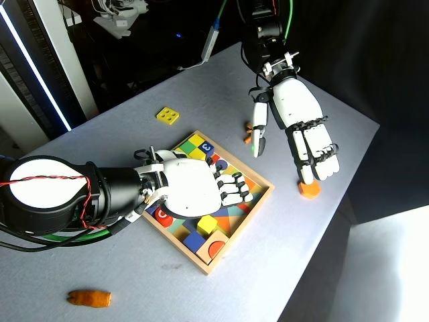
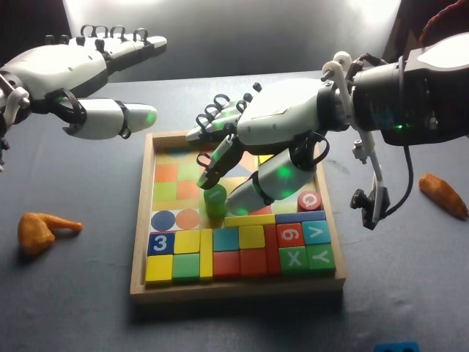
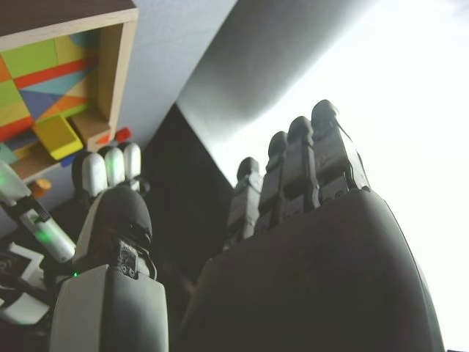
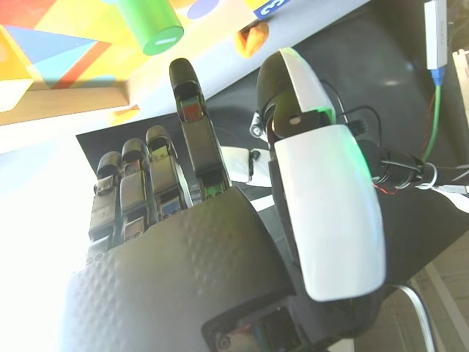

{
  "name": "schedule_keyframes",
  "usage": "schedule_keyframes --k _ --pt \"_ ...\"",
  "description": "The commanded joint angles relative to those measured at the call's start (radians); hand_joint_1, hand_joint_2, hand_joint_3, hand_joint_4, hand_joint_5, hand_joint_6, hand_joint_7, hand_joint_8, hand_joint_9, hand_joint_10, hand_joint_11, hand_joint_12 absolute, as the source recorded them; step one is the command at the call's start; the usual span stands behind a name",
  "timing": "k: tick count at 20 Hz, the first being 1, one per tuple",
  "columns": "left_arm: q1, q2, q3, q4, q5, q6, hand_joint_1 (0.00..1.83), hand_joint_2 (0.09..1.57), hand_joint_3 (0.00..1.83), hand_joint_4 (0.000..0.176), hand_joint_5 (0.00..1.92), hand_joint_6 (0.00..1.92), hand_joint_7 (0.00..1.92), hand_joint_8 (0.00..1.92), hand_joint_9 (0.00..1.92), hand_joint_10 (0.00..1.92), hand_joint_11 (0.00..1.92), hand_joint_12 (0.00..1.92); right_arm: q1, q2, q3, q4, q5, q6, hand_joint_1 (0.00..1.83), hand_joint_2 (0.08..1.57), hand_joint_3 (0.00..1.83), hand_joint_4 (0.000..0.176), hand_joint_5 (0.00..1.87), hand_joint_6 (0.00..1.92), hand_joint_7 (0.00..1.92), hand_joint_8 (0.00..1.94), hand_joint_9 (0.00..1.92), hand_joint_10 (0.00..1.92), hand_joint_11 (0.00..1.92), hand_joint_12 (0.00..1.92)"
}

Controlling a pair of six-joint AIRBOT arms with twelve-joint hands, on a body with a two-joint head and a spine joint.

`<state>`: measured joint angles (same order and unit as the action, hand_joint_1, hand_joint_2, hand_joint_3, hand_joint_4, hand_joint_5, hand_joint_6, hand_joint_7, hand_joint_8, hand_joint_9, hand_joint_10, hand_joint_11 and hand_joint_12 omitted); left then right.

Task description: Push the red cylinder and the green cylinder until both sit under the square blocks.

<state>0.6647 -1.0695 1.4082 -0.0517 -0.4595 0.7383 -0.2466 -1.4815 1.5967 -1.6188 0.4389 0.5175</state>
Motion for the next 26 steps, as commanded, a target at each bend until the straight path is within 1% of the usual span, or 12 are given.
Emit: schedule_keyframes --k 1,2,3,4,6,9,13,16,17,20,24,26 --pt "-0.009 0.000 0.006 -0.010 -0.115 0.000 0.32 1.40 0.00 0.137 0.00 0.00 0.00 0.00 0.00 0.00 0.00 0.00 0.001 0.003 0.005 0.051 0.010 0.000 0.08 1.19 0.00 0.176 0.55 0.00 0.00 0.00 0.00 0.00 0.00 0.00" --pt "-0.009 0.000 0.006 -0.010 -0.115 0.000 0.22 1.36 0.00 0.088 0.00 0.00 0.00 0.00 0.00 0.00 0.00 0.00 -0.001 0.003 0.006 0.051 0.010 0.001 0.06 1.19 0.00 0.176 0.54 0.00 0.00 0.00 0.00 0.00 0.00 0.00" --pt "-0.009 0.000 0.006 -0.010 -0.115 0.000 0.28 1.31 0.00 0.158 0.00 0.00 0.00 0.00 0.00 0.00 0.00 0.00 -0.004 0.004 0.006 0.051 0.010 0.002 0.04 1.19 0.00 0.176 0.55 0.00 0.00 0.00 0.00 0.00 0.00 0.00" --pt "-0.009 0.000 0.006 -0.010 -0.115 0.000 0.34 1.30 0.00 0.172 0.00 0.00 0.00 0.00 0.00 0.00 0.00 0.00 -0.007 0.004 0.007 0.050 0.011 0.004 0.04 1.19 0.00 0.176 0.55 0.01 0.00 0.00 0.00 0.00 0.00 0.00" --pt "-0.007 0.001 0.006 -0.010 -0.115 0.000 0.52 1.28 0.00 0.176 0.01 0.00 0.00 0.00 0.00 0.00 0.00 0.00 -0.011 0.007 0.007 0.050 0.015 0.009 0.07 1.18 0.00 0.176 0.56 0.01 0.00 0.00 0.00 0.00 0.00 0.00" --pt "-0.006 0.002 0.006 -0.010 -0.115 0.000 0.19 1.31 0.01 0.144 0.00 0.00 0.00 0.00 0.00 0.00 0.00 0.00 -0.015 0.014 0.007 0.050 0.018 0.013 0.09 1.19 0.00 0.176 0.58 0.01 0.00 0.00 0.00 0.00 0.00 0.00" --pt "-0.006 0.004 0.006 -0.010 -0.115 0.000 0.15 1.17 0.00 0.173 0.00 0.00 0.00 0.00 0.00 0.00 0.00 0.00 -0.022 0.019 0.007 0.050 0.017 0.018 0.10 1.19 0.00 0.176 0.58 0.00 0.00 0.00 0.00 0.00 0.00 0.00" --pt "-0.005 0.004 0.006 -0.010 -0.115 0.000 0.09 1.09 0.00 0.154 0.00 0.00 0.00 0.00 0.00 0.00 0.00 0.00 -0.022 0.021 0.007 0.050 0.018 0.019 0.14 1.18 0.00 0.176 0.60 0.01 0.00 0.00 0.00 0.00 0.00 0.00" --pt "-0.005 0.004 0.006 -0.010 -0.115 0.000 0.34 1.12 0.00 0.172 0.00 0.00 0.00 0.00 0.00 0.00 0.00 0.00 -0.022 0.021 0.007 0.050 0.019 0.019 0.15 1.18 0.00 0.176 0.60 0.01 0.00 0.00 0.00 0.00 0.00 0.00" --pt "-0.005 0.005 0.005 -0.011 -0.114 0.000 0.12 1.16 0.02 0.147 0.00 0.00 0.00 0.00 0.00 0.00 0.00 0.00 -0.025 0.022 0.007 0.050 0.022 0.022 0.10 1.19 0.00 0.176 0.58 0.00 0.00 0.00 0.00 0.00 0.00 0.00" --pt "-0.004 0.005 0.006 -0.011 -0.114 0.000 0.16 1.10 0.00 0.162 0.00 0.00 0.00 0.00 0.00 0.00 0.00 0.00 -0.027 0.023 0.007 0.050 0.023 0.025 0.09 1.18 0.00 0.176 0.59 0.00 0.00 0.00 0.00 0.00 0.00 0.00" --pt "-0.004 0.005 0.006 -0.011 -0.113 0.000 0.14 1.13 0.00 0.108 0.00 0.00 0.00 0.00 0.00 0.00 0.00 0.00 -0.030 0.023 0.007 0.050 0.024 0.026 0.09 1.18 0.00 0.176 0.59 0.00 0.00 0.00 0.00 0.00 0.00 0.00"
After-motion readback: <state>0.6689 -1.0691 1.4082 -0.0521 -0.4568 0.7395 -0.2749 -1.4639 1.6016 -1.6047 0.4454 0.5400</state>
